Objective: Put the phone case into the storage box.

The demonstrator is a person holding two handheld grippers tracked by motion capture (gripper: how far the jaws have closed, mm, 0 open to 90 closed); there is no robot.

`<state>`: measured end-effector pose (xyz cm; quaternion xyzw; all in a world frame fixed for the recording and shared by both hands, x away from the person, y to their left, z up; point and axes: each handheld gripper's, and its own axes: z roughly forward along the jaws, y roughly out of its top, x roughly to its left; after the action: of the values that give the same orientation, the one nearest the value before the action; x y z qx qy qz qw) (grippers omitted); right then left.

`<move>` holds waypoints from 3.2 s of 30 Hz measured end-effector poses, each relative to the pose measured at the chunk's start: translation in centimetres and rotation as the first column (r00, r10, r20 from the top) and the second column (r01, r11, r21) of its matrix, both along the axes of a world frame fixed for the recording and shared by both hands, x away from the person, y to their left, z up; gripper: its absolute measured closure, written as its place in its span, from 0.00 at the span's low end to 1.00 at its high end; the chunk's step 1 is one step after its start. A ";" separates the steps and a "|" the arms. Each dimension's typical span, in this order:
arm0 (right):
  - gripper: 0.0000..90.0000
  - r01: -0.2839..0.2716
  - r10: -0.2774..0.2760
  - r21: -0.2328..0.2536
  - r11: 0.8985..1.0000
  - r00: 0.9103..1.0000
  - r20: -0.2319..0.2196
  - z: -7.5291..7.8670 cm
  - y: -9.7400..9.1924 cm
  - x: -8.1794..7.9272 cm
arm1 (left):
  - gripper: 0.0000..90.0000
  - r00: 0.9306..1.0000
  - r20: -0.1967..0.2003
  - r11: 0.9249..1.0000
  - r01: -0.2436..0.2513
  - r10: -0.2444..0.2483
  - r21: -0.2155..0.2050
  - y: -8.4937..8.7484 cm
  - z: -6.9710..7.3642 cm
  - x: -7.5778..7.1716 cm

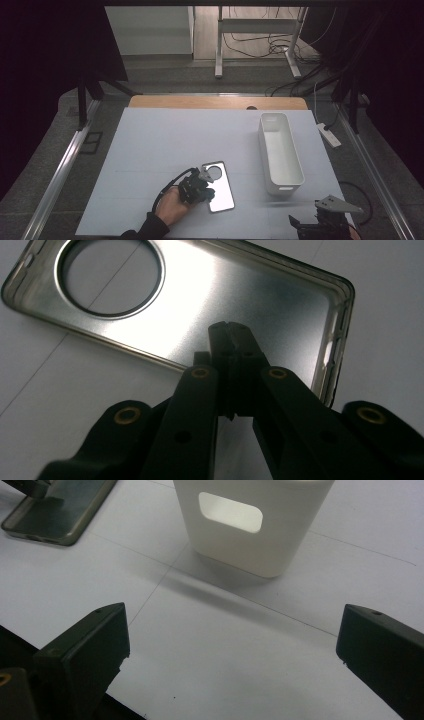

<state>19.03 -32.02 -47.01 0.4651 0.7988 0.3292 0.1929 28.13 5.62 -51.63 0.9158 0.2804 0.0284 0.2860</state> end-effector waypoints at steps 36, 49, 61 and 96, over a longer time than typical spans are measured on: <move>0.01 0.003 -0.003 0.000 1.000 1.000 0.001 0.0 0.0 0.0 | 0.99 0.985 0.013 0.984 -0.170 0.170 0.046 6.6 -0.3 1.4; 0.01 0.003 -0.003 0.001 1.000 1.000 0.002 0.0 0.0 0.0 | 0.99 0.981 0.029 0.982 -0.191 0.191 -0.004 6.9 1.8 0.8; 0.01 0.002 -0.002 0.002 1.000 1.000 0.002 0.0 0.0 0.0 | 0.38 0.969 0.051 0.971 -0.240 0.240 -0.012 7.9 2.9 0.9; 0.01 -0.002 0.002 -0.001 1.000 1.000 0.003 0.0 0.1 0.0 | 0.00 0.957 0.026 0.956 -0.290 0.289 0.047 8.7 0.3 0.8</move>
<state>18.99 -31.96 -47.00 0.4636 0.7993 0.3296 0.1939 28.98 14.29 -51.32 0.8715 0.4080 0.0855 0.2582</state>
